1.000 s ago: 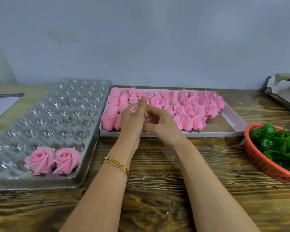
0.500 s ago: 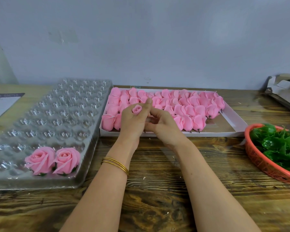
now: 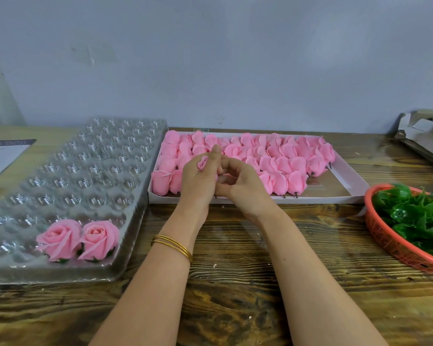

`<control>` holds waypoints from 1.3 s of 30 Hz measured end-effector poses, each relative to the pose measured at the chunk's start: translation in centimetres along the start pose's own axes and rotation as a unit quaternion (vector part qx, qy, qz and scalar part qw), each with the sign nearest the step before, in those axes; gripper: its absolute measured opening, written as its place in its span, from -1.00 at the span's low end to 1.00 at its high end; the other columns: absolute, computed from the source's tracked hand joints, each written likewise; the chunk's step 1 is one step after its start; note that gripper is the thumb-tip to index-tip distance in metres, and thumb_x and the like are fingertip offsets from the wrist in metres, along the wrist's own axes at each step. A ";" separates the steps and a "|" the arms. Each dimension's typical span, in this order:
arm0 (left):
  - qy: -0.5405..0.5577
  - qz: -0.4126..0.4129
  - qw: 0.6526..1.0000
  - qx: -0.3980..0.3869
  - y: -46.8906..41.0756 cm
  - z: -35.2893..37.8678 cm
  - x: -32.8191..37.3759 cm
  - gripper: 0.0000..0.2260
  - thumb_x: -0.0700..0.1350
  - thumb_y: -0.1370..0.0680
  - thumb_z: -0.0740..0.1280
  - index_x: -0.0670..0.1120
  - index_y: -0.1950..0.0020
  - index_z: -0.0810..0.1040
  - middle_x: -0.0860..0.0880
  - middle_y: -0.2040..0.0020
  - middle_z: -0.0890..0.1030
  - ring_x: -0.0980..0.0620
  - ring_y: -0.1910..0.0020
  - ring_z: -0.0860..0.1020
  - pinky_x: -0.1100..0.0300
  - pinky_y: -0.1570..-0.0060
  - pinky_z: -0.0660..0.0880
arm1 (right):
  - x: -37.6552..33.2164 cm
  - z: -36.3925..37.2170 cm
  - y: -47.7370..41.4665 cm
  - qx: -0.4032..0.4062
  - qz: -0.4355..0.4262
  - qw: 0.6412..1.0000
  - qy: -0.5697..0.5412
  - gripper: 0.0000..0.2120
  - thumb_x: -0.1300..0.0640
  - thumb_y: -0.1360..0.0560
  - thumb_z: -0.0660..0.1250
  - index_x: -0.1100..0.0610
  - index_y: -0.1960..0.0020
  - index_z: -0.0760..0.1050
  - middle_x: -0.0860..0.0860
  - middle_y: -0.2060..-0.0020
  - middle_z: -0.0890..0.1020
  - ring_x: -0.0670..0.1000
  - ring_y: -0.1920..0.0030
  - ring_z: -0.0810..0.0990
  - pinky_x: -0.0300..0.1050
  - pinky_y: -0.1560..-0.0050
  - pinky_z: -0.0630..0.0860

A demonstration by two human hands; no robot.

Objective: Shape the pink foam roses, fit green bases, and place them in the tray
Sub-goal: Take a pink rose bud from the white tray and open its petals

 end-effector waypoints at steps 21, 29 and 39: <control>-0.198 0.115 0.973 0.012 0.2 0.0 0.4 -0.72 -0.08 -0.65 0.24 -0.14 0.22 0.53 -0.22 0.28 0.57 0.00 0.30 0.51 0.06 0.29 0.48 | -0.3 -0.7 -0.3 0.085 0.041 0.990 -0.105 -0.81 0.05 -0.38 0.39 0.11 0.04 0.58 -0.01 0.23 0.66 -0.11 0.30 0.59 -0.29 0.34 0.47; -0.213 0.130 0.968 -0.037 0.7 0.6 0.2 -0.80 -0.04 -0.65 0.25 0.16 0.11 0.59 0.26 0.37 0.60 0.38 0.28 0.57 0.51 0.36 0.42 | -0.6 -0.2 0.1 0.080 0.025 0.996 -0.027 -0.74 0.02 -0.41 0.40 0.12 -0.05 0.58 0.04 0.09 0.67 0.05 0.00 0.65 -0.14 0.12 0.55; -0.209 0.130 0.968 -0.040 0.6 0.8 0.0 -0.81 -0.08 -0.65 0.26 0.02 0.00 0.67 0.23 0.26 0.61 0.39 0.26 0.58 0.54 0.30 0.42 | -1.2 -0.6 0.2 0.088 0.022 0.996 0.011 -0.87 0.19 -0.44 0.44 0.13 0.01 0.59 0.01 0.18 0.64 0.00 0.06 0.62 -0.22 0.20 0.53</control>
Point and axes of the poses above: each hand's wrist, its own y-axis away from the middle knuckle, its own z-axis out of the palm, x = y × z, the point moved 3 cm from there along -y, towards the middle knuckle
